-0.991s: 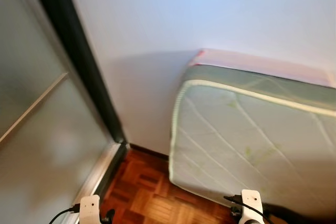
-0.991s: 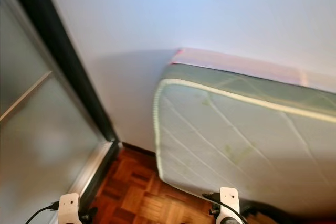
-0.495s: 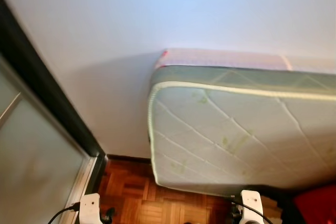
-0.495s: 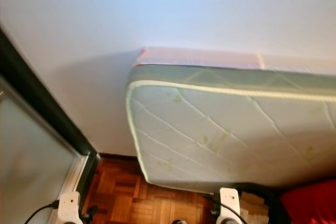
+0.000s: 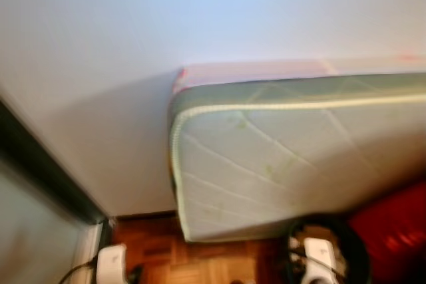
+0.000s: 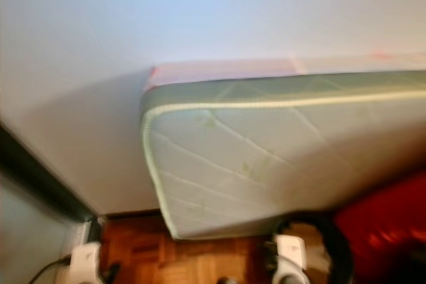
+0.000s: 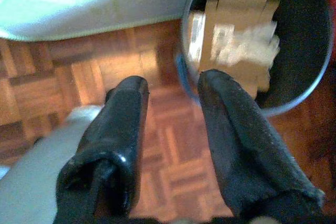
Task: Clean up the room
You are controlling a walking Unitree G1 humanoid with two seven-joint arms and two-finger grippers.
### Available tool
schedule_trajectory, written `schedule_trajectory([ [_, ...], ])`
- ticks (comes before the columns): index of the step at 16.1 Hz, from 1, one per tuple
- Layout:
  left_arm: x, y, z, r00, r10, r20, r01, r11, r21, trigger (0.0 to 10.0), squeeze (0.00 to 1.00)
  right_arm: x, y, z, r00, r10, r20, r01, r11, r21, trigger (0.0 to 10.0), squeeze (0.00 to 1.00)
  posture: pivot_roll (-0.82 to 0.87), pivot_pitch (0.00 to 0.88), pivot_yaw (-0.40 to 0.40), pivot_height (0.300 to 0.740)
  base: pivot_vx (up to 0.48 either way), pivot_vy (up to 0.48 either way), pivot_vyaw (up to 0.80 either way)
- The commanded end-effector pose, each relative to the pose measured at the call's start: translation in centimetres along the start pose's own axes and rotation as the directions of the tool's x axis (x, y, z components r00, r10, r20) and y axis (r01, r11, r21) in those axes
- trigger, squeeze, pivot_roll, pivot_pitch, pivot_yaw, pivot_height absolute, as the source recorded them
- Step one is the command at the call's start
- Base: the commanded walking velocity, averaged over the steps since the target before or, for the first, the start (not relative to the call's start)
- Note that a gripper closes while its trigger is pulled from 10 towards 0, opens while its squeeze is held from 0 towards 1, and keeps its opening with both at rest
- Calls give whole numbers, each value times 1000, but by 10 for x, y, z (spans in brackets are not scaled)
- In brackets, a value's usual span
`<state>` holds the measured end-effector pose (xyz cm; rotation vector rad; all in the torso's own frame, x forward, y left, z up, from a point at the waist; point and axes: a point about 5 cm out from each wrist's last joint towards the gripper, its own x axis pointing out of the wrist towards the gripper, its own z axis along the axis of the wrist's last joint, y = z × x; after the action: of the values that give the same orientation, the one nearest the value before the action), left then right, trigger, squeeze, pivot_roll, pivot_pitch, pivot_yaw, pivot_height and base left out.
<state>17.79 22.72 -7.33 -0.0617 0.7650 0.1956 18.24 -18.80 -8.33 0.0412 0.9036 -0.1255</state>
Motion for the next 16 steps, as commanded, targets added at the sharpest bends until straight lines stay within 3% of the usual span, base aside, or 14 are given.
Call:
schedule_trajectory([
  [1,7,-20,-1,985,-73,-157,88,992,87,10000,0,3,-24,15,997,57,-48,-52,992,113,10000,0,26,0,-8,740,0,0,-788],
  [14,7,-20,0,985,-74,-155,89,992,93,10000,0,3,-24,15,997,54,-50,-49,993,106,10000,0,26,0,-9,740,0,0,-788],
  [16,7,-19,0,985,-75,-154,91,991,101,10000,0,2,-24,16,999,44,-26,-40,990,137,10000,0,24,0,-8,740,0,0,-394],
])
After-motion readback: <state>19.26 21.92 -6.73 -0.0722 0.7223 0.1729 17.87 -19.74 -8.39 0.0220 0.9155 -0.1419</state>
